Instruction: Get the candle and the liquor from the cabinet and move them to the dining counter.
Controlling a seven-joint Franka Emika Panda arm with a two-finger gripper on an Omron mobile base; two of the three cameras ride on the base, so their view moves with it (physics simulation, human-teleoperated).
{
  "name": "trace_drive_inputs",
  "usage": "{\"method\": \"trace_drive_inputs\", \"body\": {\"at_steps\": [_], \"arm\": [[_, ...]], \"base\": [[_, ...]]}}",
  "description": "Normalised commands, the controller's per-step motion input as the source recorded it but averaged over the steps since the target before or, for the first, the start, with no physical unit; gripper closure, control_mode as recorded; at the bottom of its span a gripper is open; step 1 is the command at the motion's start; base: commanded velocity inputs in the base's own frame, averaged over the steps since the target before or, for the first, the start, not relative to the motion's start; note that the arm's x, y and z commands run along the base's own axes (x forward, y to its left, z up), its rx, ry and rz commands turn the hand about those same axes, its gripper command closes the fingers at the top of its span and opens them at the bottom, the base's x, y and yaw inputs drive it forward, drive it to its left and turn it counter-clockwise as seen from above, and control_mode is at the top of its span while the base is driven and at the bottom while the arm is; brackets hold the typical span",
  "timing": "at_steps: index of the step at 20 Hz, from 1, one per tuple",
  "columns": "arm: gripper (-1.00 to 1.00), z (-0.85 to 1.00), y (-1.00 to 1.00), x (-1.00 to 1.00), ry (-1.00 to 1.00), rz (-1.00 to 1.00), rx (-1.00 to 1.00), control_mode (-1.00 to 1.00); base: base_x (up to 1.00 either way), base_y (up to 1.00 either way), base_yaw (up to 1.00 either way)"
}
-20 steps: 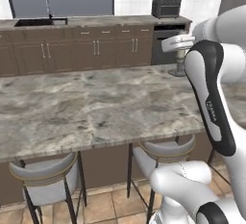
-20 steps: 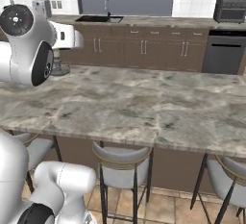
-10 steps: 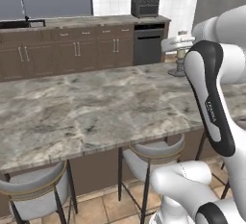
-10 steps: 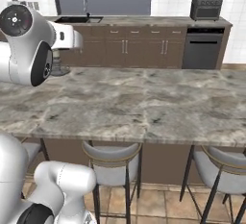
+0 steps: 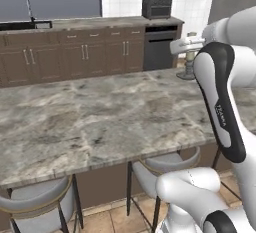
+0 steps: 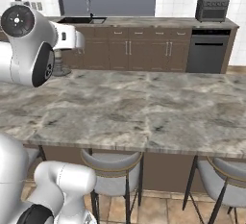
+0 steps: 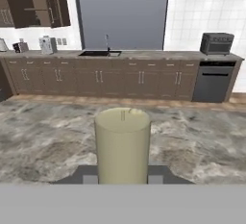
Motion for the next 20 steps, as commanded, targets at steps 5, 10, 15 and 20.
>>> {"method": "trace_drive_inputs", "body": {"at_steps": [5, 10, 15, 20], "arm": [[1.00, 0.00, 0.00, 0.00, 0.00, 0.00, 0.00, 1.00], [1.00, 0.00, 0.00, 0.00, 0.00, 0.00, 0.00, 1.00], [1.00, -0.01, -0.02, 0.01, -0.01, 0.02, 0.00, -1.00], [1.00, -0.27, -0.21, 0.23, 0.00, 0.28, 0.00, -1.00]], "base": [[0.40, -0.12, 0.20], [0.02, 0.00, 0.02], [0.00, 0.00, 0.00], [0.00, 0.00, 0.00]]}}
